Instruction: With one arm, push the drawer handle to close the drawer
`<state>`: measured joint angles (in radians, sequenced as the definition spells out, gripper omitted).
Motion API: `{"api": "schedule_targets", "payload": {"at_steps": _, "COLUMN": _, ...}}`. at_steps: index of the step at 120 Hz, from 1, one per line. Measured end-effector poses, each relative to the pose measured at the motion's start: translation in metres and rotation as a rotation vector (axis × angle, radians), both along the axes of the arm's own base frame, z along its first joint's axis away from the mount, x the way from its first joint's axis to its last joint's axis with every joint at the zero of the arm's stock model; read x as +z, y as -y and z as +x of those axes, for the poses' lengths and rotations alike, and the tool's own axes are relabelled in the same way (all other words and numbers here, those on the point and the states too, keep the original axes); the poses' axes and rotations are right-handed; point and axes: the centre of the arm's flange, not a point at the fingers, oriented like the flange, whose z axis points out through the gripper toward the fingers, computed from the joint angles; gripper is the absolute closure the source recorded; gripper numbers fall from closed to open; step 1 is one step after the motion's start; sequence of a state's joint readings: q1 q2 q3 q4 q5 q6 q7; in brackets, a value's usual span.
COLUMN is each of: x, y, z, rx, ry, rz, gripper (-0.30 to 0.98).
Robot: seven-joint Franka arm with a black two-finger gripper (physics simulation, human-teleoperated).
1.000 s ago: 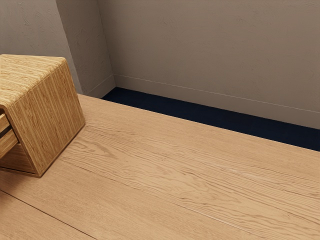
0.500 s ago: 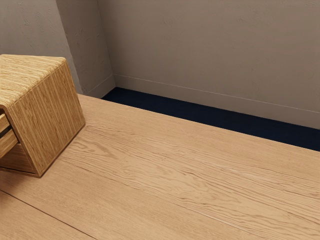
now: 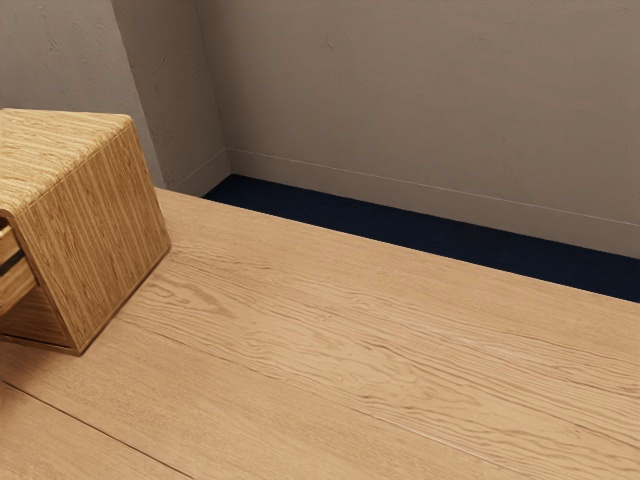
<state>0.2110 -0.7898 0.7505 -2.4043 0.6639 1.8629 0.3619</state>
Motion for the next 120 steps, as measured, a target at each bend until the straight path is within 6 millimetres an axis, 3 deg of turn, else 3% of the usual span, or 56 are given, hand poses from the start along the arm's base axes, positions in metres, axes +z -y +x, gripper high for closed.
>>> {"api": "schedule_targets", "payload": {"at_steps": 66, "x": 0.014, "y": -0.012, "z": 0.046, "rx": -0.027, "ry": -0.03, "rz": 0.022, "gripper": 0.79}}
{"api": "schedule_targets", "payload": {"at_steps": 120, "x": 0.017, "y": -0.016, "z": 0.099, "rx": -0.059, "ry": -0.057, "rz": 0.034, "gripper": 0.79}}
